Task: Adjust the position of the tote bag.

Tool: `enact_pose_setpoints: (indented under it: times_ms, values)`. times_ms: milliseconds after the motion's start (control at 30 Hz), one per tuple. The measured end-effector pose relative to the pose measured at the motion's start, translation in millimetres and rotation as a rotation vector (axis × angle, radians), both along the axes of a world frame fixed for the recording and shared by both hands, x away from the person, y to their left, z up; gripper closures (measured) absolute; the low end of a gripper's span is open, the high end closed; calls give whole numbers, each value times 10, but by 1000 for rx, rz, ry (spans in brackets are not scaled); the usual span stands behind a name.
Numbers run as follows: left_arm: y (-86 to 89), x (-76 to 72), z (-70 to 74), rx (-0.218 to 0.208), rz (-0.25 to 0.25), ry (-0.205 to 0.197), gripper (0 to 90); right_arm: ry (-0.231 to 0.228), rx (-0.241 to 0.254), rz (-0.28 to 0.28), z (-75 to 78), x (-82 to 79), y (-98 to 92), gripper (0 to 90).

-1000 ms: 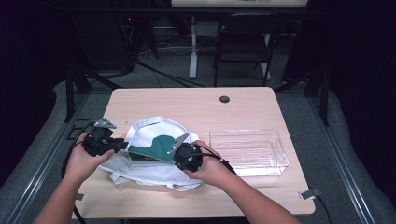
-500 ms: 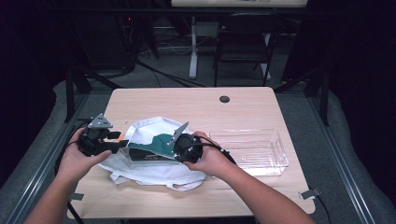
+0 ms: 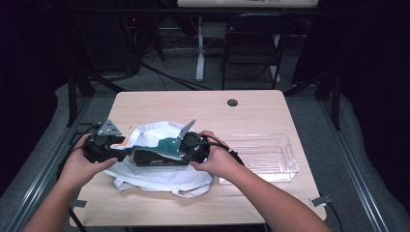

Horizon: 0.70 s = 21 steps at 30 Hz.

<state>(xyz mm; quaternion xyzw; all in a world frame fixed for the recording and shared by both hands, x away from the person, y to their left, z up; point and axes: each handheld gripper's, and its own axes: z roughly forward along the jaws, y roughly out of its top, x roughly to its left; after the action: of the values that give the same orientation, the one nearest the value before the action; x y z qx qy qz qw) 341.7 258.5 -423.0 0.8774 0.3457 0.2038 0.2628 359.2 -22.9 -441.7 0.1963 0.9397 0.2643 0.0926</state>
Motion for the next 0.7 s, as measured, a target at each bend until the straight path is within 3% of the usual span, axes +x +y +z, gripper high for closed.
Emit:
enact_pose_setpoints:
  times_ms: [67, 233, 333, 567, 700]
  values:
    - [9, 5, -27, -6, -7, 5, 478, -5, -3, -8, 13, 15, -6, 833]
    - [37, 32, -87, 43, 19, 0, 475, -18, 6, -38, 54, 59, -25, 833]
    - [65, 53, -120, 45, 38, 2, 474, -21, 8, -48, 66, 75, -31, 833]
    - [70, 46, -226, 66, 18, 35, 475, -22, 7, -57, 81, 111, -31, 833]
    - [62, 50, -267, 93, 22, 28, 478, -20, 5, -62, 80, 129, -39, 833]
